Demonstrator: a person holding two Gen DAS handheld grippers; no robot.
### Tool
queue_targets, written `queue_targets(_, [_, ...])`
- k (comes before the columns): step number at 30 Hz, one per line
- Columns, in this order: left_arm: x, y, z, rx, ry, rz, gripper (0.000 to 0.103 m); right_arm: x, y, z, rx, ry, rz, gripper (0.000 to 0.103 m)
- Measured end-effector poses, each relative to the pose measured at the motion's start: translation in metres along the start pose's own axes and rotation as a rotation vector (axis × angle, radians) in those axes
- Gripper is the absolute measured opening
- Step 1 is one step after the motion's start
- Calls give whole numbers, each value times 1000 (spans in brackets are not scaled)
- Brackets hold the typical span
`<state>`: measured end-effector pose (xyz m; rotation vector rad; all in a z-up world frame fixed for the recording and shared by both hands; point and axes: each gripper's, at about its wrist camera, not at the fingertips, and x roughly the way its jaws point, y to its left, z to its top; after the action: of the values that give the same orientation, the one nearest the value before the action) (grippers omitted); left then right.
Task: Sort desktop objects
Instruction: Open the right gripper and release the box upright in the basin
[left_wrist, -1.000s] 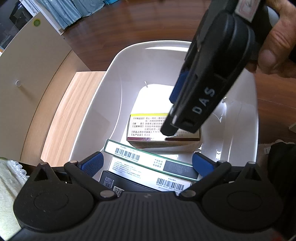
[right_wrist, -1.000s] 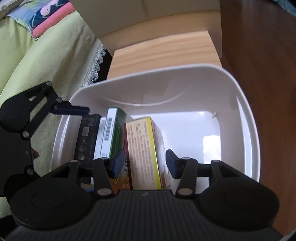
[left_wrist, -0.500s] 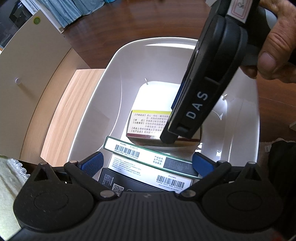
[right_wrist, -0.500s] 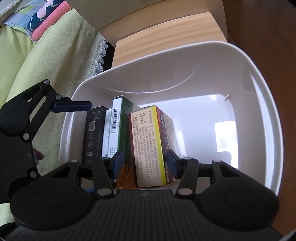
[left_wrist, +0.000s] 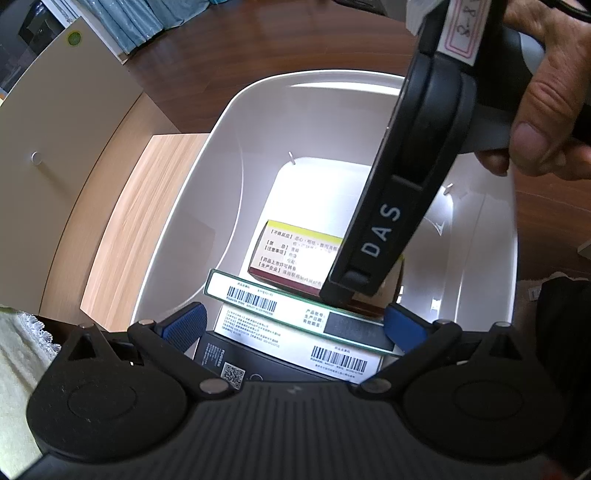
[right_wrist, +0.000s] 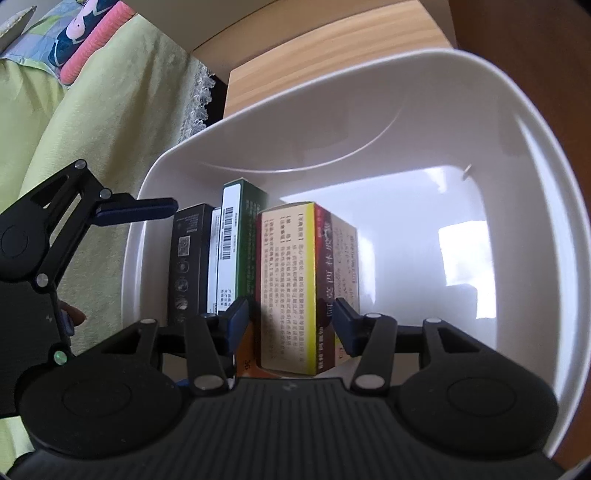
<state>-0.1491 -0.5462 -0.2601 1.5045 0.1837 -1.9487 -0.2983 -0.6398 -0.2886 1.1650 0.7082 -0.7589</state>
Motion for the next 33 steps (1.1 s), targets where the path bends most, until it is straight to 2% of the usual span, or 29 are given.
queue_targets(13, [4,-1,1,-1,4,2,103,-4,0,3,19,-48,26,47])
queue_targets(19, [5,-1,2,-1,4,5,103,1,0,7,26,-39,40,52])
queue_targets(33, [0,-1,8,-1,-5,19,103,-22,5,5,-61,-70,-46,52])
